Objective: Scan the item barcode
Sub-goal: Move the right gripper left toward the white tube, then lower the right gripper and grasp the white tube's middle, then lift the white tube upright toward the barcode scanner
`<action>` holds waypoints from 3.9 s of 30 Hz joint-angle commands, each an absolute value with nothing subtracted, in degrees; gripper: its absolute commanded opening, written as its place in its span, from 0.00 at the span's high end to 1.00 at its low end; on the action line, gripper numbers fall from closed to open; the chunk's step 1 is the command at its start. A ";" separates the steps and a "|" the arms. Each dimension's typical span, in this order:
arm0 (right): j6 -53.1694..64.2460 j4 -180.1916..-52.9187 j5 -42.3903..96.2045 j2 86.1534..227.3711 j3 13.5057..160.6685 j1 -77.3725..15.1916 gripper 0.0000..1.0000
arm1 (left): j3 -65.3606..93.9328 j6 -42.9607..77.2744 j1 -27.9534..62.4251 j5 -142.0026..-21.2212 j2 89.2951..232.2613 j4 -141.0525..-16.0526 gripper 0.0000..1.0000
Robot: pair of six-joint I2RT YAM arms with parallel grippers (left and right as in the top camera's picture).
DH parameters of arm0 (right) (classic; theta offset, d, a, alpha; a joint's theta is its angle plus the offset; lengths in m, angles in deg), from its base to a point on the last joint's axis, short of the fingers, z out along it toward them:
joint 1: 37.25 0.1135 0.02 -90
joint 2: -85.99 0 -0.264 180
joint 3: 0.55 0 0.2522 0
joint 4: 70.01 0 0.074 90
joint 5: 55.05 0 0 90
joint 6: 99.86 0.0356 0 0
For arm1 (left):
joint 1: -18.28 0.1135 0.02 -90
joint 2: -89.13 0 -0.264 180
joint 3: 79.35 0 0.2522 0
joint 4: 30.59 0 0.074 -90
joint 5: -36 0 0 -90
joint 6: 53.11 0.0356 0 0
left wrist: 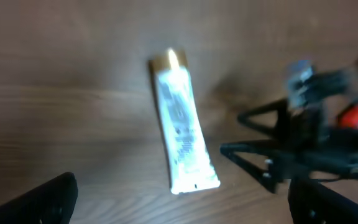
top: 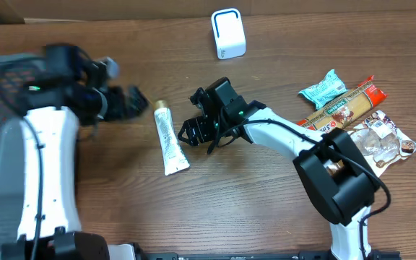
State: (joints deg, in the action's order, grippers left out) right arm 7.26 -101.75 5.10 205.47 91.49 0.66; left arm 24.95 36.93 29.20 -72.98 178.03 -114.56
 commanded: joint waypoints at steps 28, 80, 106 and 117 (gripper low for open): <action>13.14 -102.05 8.23 207.96 93.26 7.54 0.96 | 37.65 37.12 32.90 -71.38 177.53 -118.26 0.00; 16.10 -97.16 -7.75 205.27 87.14 -5.42 0.96 | 37.65 37.12 32.90 -71.38 177.53 -118.26 0.00; 10.92 -107.74 -14.59 170.19 88.39 -17.46 0.96 | 37.65 37.12 32.90 -71.38 177.53 -118.26 0.00; -0.43 -132.76 42.31 178.52 114.94 -9.40 0.96 | 37.65 37.12 32.90 -71.38 177.53 -118.26 0.00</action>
State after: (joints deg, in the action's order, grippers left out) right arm 6.15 -131.67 20.16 175.94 101.46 -9.94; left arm 36.47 36.93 33.01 -71.51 177.86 -118.30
